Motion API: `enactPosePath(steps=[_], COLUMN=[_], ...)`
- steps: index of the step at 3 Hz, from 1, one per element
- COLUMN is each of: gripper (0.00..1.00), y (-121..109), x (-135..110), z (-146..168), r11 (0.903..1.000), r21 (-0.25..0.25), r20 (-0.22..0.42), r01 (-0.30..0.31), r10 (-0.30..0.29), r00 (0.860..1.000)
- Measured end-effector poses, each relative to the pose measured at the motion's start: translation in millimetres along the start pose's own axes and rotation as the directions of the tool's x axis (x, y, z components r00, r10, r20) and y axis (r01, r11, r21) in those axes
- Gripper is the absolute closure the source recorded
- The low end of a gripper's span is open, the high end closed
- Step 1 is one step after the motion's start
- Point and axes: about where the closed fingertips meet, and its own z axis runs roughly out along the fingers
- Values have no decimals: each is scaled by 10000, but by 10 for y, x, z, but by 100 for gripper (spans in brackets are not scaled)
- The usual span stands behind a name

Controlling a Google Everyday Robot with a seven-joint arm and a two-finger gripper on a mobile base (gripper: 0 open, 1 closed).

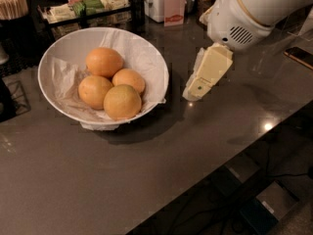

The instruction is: Pick orange from white bowl

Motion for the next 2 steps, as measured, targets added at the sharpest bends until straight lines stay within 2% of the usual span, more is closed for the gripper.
enactPosePath(steps=[1, 2], gripper=[0, 0], y=[-31, -76], x=[-113, -327], z=[15, 20], r11=[9985, 9953], r21=[268, 475], r20=[577, 1363], r01=[-480, -847], r10=[463, 776], r00=[9973, 9876])
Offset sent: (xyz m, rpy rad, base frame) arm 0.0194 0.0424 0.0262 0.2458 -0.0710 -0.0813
